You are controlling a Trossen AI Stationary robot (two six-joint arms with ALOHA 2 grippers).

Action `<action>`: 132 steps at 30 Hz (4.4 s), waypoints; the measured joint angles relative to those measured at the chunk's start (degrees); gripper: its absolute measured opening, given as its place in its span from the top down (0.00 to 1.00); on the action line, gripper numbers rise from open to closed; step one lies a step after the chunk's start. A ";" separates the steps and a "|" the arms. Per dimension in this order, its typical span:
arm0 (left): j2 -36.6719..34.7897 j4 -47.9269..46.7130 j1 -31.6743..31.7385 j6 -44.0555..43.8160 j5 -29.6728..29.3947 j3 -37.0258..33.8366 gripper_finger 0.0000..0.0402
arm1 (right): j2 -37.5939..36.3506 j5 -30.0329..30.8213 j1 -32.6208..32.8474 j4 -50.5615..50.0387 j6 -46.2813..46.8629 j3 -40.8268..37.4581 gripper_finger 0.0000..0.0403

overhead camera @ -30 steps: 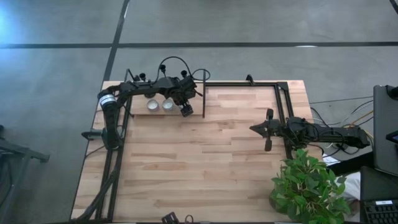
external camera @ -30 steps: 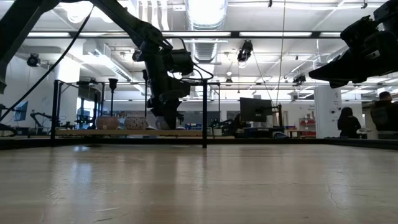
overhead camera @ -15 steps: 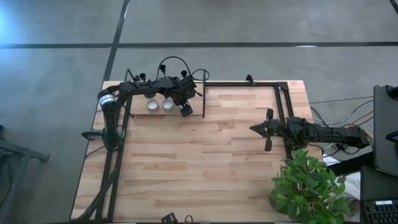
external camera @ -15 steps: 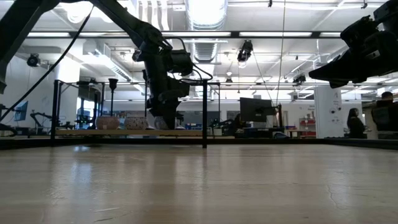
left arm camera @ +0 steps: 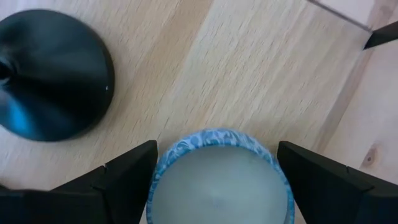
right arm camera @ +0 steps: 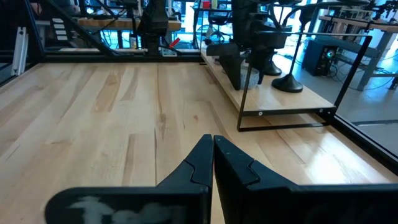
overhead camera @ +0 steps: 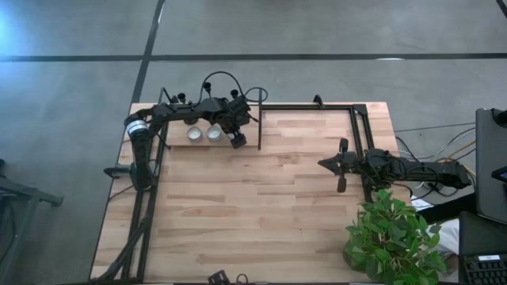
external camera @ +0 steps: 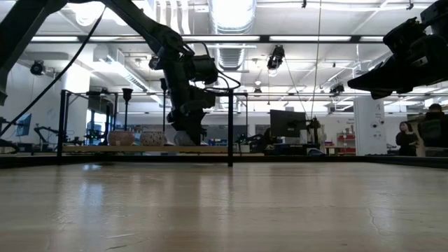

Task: Pick & Place candle stick holders
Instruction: Align the blue scented candle with the white scented candle on the shelf, then return to Home Position

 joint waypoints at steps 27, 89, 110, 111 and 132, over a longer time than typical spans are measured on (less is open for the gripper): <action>-0.34 -3.44 0.63 -0.18 0.25 1.79 0.01 | 0.00 0.01 0.00 0.00 0.00 0.00 0.98; -38.95 13.88 -7.38 -5.24 20.63 -11.16 0.64 | -0.02 -0.01 -0.02 0.00 0.00 0.00 0.98; -64.94 43.93 -9.48 -2.87 22.71 -44.08 0.64 | -0.02 -0.01 0.00 0.00 0.00 0.01 0.98; -67.00 45.60 -9.53 -3.26 22.90 -46.06 0.64 | -0.02 -0.01 0.00 0.00 0.00 0.00 0.98; -105.21 56.13 -9.77 -9.01 25.34 -74.74 0.64 | 0.00 -0.01 0.00 0.00 0.00 0.01 0.98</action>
